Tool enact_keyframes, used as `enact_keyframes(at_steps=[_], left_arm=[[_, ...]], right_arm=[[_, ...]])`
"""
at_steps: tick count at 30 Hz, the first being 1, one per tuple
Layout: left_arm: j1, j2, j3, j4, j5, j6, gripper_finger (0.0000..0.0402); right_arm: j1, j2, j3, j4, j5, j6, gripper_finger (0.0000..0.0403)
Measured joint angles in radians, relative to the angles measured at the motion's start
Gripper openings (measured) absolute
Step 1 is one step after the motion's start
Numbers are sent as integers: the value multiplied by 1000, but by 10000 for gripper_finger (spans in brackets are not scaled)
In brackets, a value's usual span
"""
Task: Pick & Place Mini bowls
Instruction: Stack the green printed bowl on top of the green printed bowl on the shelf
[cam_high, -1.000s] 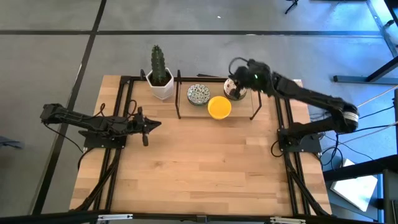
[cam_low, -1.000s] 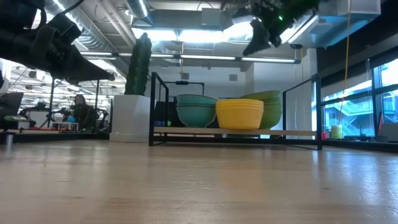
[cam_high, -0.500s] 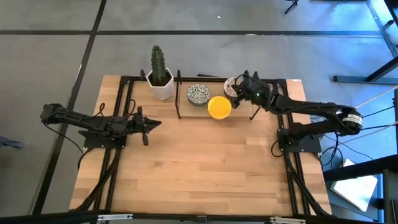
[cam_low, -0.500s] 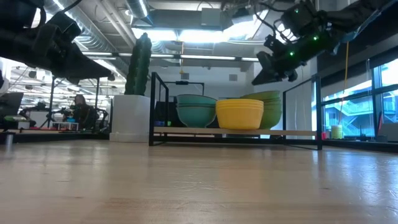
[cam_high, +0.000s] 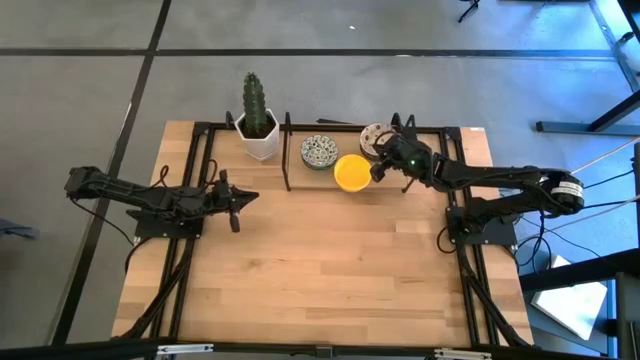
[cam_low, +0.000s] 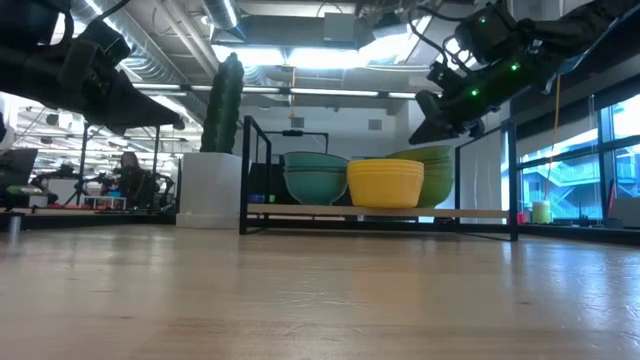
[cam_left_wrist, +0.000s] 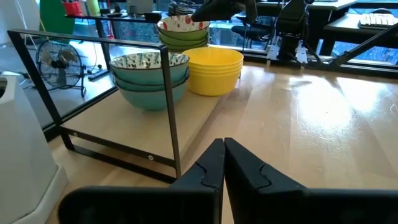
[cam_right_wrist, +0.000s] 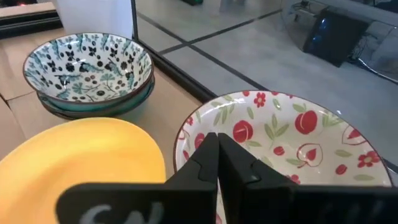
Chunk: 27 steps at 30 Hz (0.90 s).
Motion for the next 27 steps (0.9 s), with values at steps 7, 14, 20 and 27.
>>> enact_keyframes(at_steps=[7, 14, 20, 27], left_arm=[[0, 0, 0, 0, 0, 0, 7], [0, 0, 0, 0, 0, -4, 4], [0, 0, 0, 15, 0, -10, 8], [0, 0, 0, 16, 9, -11, 4]], right_arm=[[0, -1, 2, -45, -1, -2, 2], [0, -2, 4, -72, -4, 15, 2], [0, -2, 4, -102, -3, 26, 2], [4, 0, 5, -61, -2, 16, 1]])
